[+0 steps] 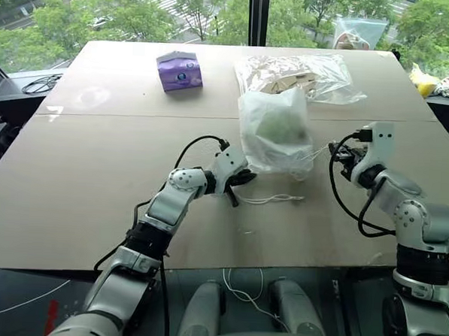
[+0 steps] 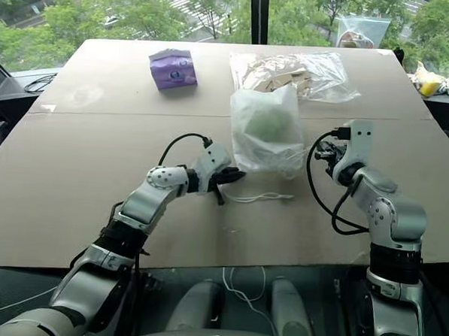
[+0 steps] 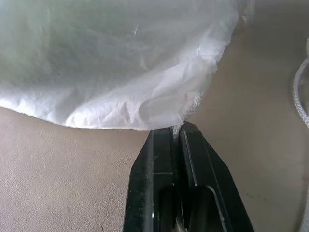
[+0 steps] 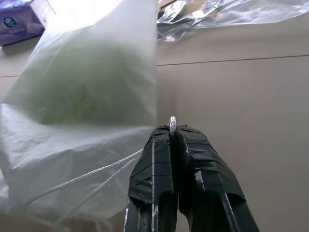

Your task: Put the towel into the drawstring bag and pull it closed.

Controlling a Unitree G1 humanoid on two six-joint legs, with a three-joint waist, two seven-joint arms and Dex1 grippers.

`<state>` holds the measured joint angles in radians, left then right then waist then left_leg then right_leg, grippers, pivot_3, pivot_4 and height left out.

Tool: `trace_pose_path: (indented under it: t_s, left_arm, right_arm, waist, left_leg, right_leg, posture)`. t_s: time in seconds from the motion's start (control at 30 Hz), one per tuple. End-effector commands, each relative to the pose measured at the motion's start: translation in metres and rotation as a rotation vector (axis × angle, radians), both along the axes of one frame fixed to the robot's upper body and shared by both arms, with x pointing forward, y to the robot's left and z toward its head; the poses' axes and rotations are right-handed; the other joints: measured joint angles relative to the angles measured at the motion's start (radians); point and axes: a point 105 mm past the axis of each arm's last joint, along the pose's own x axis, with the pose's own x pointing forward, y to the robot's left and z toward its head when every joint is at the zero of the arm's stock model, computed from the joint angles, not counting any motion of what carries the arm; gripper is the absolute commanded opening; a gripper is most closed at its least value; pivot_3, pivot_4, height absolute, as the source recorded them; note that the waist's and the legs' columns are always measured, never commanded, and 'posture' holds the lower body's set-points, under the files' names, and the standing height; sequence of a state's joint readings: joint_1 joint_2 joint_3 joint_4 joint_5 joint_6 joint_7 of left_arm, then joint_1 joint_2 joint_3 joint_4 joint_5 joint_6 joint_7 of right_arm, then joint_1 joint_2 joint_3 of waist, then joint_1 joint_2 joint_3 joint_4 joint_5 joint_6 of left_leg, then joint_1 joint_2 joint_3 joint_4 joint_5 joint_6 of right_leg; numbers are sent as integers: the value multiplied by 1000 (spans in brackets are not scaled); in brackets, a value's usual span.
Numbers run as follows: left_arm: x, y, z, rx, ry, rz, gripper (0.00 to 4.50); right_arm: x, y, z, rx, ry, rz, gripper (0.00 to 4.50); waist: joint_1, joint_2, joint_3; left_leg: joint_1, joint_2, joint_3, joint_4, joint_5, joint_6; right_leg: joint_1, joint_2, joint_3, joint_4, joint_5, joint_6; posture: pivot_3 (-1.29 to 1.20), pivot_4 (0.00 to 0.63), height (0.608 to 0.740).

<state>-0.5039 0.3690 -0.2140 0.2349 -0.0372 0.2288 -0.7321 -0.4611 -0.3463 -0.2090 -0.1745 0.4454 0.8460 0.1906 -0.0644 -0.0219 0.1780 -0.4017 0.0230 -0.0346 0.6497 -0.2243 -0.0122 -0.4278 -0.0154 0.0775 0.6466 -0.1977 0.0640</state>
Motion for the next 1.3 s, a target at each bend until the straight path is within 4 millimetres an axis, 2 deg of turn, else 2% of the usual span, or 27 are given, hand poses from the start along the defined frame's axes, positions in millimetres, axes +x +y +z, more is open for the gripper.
trace_pose_path:
  t_s: [0.03, 0.1, 0.17, 0.3, 0.4, 0.53, 0.67, 0.83, 0.97, 1.07, 1.1, 1.2, 1.27, 1.3]
  left_arm:
    - [30, 47, 56, -74, -341, 278, 27]
    - [37, 61, 85, -98, -502, 362, 27]
    - [44, 78, 108, -100, -632, 454, 27]
    - [52, 103, 124, -70, -733, 563, 27]
    - [55, 114, 123, -44, -742, 615, 27]
    - [56, 130, 111, -19, -710, 703, 27]
    - [57, 150, 103, -65, -656, 837, 27]
    - [56, 176, 87, -167, -535, 1026, 27]
    - [55, 193, 78, -219, -468, 1131, 27]
    - [57, 188, 76, -229, -440, 1115, 27]
    - [59, 180, 74, -243, -425, 1070, 27]
    - [64, 134, 78, -339, -385, 825, 27]
    - [60, 105, 83, -361, -367, 627, 0]
    - [57, 92, 85, -359, -365, 541, 313]
  right_arm:
    - [8, -25, 39, -219, -216, -123, 0]
    - [12, -38, 47, -462, -307, -192, 0]
    - [15, -53, 52, -597, -372, -292, 0]
    - [14, -79, 54, -699, -423, -453, 0]
    - [9, -98, 54, -711, -425, -573, 0]
    - [-4, -129, 52, -599, -388, -792, 0]
    - [-13, -144, 49, -507, -358, -920, 0]
    - [-22, -162, 24, -251, -227, -1066, 0]
    - [-22, -159, 4, -71, -124, -1095, 0]
    - [-19, -154, 2, -41, -106, -1075, 0]
    - [-13, -147, 5, -55, -119, -1019, 0]
    - [12, -103, 18, -61, -177, -712, 0]
    - [19, -74, 23, -83, -199, -515, 676]
    - [20, -56, 30, -91, -236, -398, 962]
  waist:
    - [0, 0, 1]
    - [4, 0, 1]
    - [9, -1, 1]
    - [22, -1, 1]
    - [22, -1, 1]
    - [24, -1, 1]
    - [24, -1, 1]
    - [22, -1, 1]
    - [21, -1, 1]
    - [22, -1, 1]
    - [22, -1, 1]
    - [24, -1, 1]
    - [22, -1, 1]
    - [21, -1, 1]
  left_leg:
    - [0, 0, 0, 0, 0, 0]
    - [-1, 0, 0, 0, 0, 0]
    - [-1, -1, 0, 0, 0, 0]
    - [-2, -1, 1, -1, 0, 0]
    - [-2, -2, 2, -3, 0, 0]
    - [-9, -1, 0, -2, 0, 0]
    - [-11, -2, -1, -1, 0, 0]
    - [-11, -1, -2, -1, 0, 0]
    - [-10, -1, -2, -1, 0, 0]
    - [-11, -1, -2, -1, 0, 0]
    - [-11, -1, -2, -1, 0, 0]
    - [-11, -2, -3, -1, 0, 0]
    - [-11, -2, -2, -1, 0, 0]
    - [-11, -2, -2, -1, 0, 0]
  right_leg:
    - [0, 0, 0, 0, 0, 0]
    - [-1, 0, 0, 0, 0, 0]
    - [-1, -1, 0, -1, 0, 0]
    - [0, -1, 1, -4, 0, 0]
    - [-1, -2, 1, -5, 1, -1]
    - [-6, -1, 0, -5, 2, -3]
    - [-7, -2, -1, -5, 3, -3]
    - [-7, -2, -2, -4, 3, -3]
    - [-7, -1, -2, -4, 3, -3]
    - [-7, -1, -2, -4, 3, -3]
    - [-7, -1, -2, -4, 3, -3]
    - [-7, -2, -3, -4, 3, -3]
    - [-7, -2, -3, -4, 3, -3]
    - [-7, -2, -2, -4, 3, -3]
  posture:
    - [0, 150, 740]
    - [0, 150, 740]
    - [0, 150, 740]
    - [0, 150, 740]
    - [0, 150, 740]
    - [0, 150, 740]
    - [0, 150, 740]
    - [0, 150, 740]
    - [0, 150, 740]
    - [0, 150, 740]
    - [0, 150, 740]
    - [0, 150, 740]
    - [0, 150, 740]
    - [0, 150, 740]
